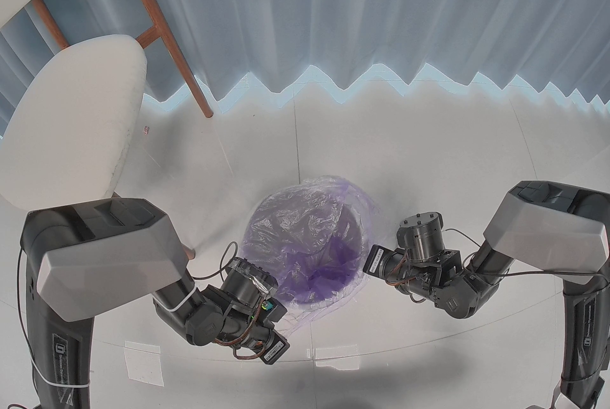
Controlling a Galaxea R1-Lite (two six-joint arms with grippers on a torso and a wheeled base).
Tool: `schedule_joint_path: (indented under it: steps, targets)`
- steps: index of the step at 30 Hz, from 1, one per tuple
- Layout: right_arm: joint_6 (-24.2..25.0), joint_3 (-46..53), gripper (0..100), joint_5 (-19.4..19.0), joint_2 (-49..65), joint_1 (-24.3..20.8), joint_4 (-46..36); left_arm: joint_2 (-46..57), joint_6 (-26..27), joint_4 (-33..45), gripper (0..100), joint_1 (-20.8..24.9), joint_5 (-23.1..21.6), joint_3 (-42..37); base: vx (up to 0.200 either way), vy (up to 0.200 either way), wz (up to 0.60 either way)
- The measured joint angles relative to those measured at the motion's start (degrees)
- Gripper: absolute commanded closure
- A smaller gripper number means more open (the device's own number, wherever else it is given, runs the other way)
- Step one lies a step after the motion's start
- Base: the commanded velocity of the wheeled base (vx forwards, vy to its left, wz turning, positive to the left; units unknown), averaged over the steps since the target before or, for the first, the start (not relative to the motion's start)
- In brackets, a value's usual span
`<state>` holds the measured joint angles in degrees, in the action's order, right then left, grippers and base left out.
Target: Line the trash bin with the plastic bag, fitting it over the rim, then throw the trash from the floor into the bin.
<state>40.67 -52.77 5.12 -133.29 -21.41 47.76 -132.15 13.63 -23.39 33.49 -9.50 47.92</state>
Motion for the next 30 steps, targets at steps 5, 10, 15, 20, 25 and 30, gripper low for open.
schedule_joint_path:
  steps: [5,10,15,20,25,30]
  targets:
    - [-0.4,-0.3,100,0.0,-1.0,0.0,0.3,-0.5,0.0,-0.7,100,-1.2,0.1,0.4,0.0,0.0,0.0]
    - [-0.4,-0.1,0,0.1,-1.3,0.0,0.5,-0.7,0.5,-1.3,0,-2.3,-0.1,0.7,0.0,0.0,0.0]
    - [-0.2,0.9,0,0.2,-1.0,-0.1,0.6,-0.7,0.6,-1.6,0,-2.5,-0.5,0.6,0.0,0.0,0.0]
    - [-0.5,5.3,0,0.0,1.3,-0.1,0.6,0.2,0.6,-1.7,0,-2.1,-0.7,-1.5,0.0,0.0,0.0]
    - [-1.4,11.7,0,-0.1,5.6,-0.1,0.6,3.1,0.7,-1.7,0,-1.8,-0.8,-4.9,0.0,0.0,0.0]
    - [-1.5,18.0,0,-0.1,11.3,-0.1,0.6,7.8,0.7,-1.7,0,-1.2,-0.9,-7.9,0.0,0.0,0.0]
